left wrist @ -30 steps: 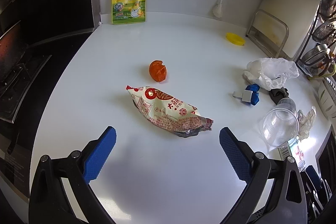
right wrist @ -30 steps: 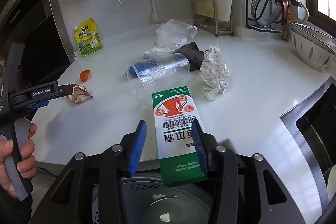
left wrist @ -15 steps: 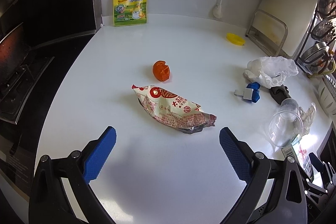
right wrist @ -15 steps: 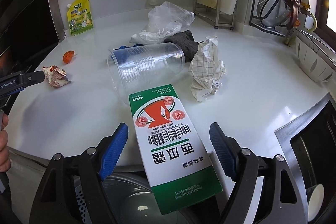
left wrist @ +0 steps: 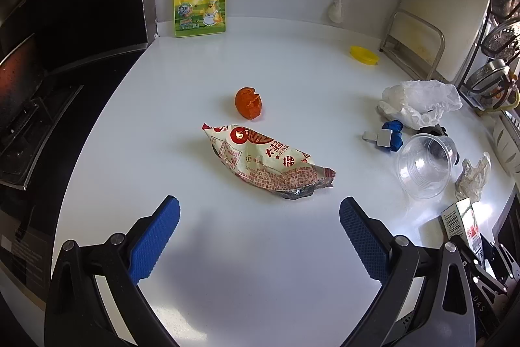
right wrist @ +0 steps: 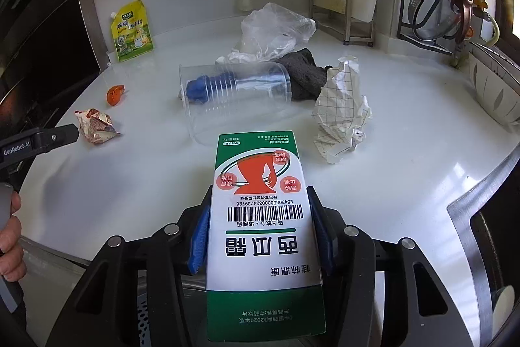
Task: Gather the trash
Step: 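Lift the carton with the right tool while the left tool grasps the snack wrapper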
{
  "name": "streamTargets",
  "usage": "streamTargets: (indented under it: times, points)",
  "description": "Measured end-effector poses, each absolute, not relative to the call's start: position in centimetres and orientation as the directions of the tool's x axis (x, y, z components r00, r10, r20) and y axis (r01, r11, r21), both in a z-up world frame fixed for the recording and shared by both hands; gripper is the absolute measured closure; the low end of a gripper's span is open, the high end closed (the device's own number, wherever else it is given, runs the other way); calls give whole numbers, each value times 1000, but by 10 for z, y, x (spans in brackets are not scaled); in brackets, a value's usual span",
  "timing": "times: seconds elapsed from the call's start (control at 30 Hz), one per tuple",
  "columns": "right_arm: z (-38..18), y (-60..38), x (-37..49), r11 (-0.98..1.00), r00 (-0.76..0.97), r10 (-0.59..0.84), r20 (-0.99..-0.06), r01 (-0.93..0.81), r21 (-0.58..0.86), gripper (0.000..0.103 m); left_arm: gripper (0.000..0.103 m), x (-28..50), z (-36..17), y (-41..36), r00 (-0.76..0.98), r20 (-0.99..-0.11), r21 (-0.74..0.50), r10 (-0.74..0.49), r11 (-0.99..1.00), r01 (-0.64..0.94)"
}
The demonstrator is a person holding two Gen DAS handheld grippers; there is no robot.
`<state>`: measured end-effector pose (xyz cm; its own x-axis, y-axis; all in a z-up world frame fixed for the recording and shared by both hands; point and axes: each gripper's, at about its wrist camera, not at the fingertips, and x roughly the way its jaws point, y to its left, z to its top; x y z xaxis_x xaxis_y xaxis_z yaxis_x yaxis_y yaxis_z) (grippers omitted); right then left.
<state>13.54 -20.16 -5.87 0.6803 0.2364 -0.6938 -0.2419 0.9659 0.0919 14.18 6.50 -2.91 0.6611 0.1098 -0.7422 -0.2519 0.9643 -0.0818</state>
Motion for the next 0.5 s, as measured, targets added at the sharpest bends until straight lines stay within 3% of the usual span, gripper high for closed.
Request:
streamTargets:
  times: [0.5]
  points:
    - [-43,-219,115,965,721,262,-641,-200,169,52,6,167,-43,50,639,-765,-115,87,957,-268]
